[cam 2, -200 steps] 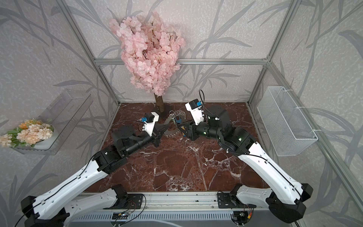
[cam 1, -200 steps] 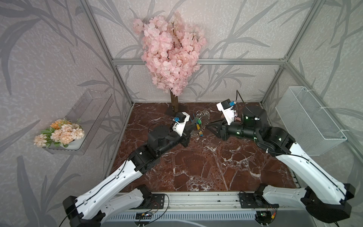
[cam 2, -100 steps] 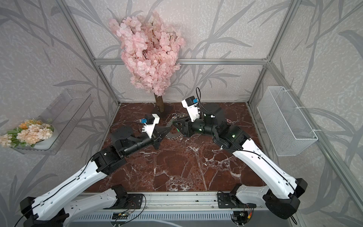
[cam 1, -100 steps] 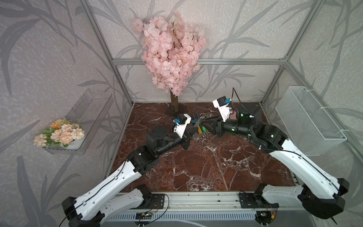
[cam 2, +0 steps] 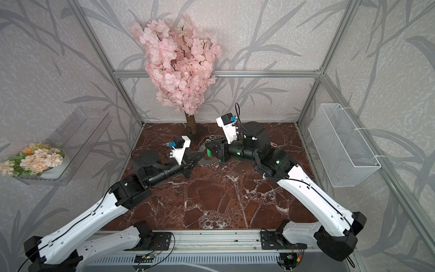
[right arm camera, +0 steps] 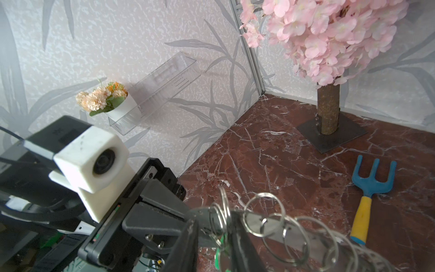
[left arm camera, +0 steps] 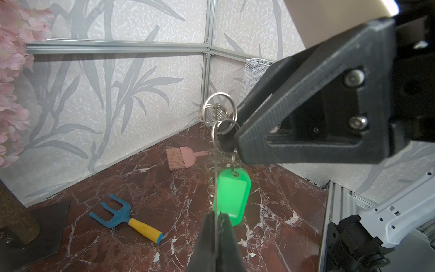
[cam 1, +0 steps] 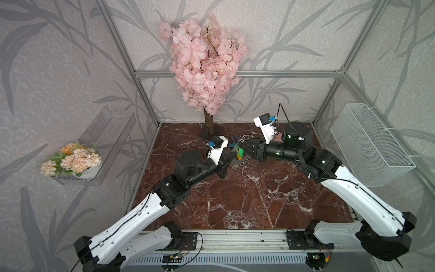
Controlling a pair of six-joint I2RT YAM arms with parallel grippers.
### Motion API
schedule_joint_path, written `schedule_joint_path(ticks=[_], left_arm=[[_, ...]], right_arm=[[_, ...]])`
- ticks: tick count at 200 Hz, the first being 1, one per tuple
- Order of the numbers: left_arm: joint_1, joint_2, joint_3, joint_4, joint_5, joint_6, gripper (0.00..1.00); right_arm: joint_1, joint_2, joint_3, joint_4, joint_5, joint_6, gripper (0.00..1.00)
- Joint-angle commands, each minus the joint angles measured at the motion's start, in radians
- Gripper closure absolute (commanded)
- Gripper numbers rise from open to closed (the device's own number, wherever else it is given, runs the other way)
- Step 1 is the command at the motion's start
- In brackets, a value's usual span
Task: Attach keys to a key ring
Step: Adjust the key on the keyring.
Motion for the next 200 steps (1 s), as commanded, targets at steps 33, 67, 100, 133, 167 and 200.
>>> schedule_joint_path(ticks=[33,67,100,133,167,200], left_arm=[[0.0,-0.024,-0.008,0.062,-0.011,0.004,1.0],[0.0,-0.023,-0.002,0.052,-0.075,0.012,1.0],[0.0,-0.024,-0.004,0.056,-0.109,0.014,1.0],[0.0,-0.033,-0.015,0.062,-0.137,0.028,1.0],[0.0,-0.049,-0.022,0.082,-0.105,0.026,1.0],[0.0,-0.069,-0.03,0.115,-0.114,0.018,1.0]], right_arm=[[-0.006,0.009,0.012,0.038,-0.011,0.019,0.89],[-0.006,-0.01,0.009,0.0,0.005,0.007,0.98],[-0.007,-0.024,0.021,-0.054,0.023,-0.017,1.0],[-0.008,-0.034,0.048,-0.116,0.047,-0.059,1.0],[-0.009,-0.009,0.112,-0.189,0.047,-0.091,1.0],[-0.009,-0.004,0.071,-0.125,-0.007,-0.039,0.83]])
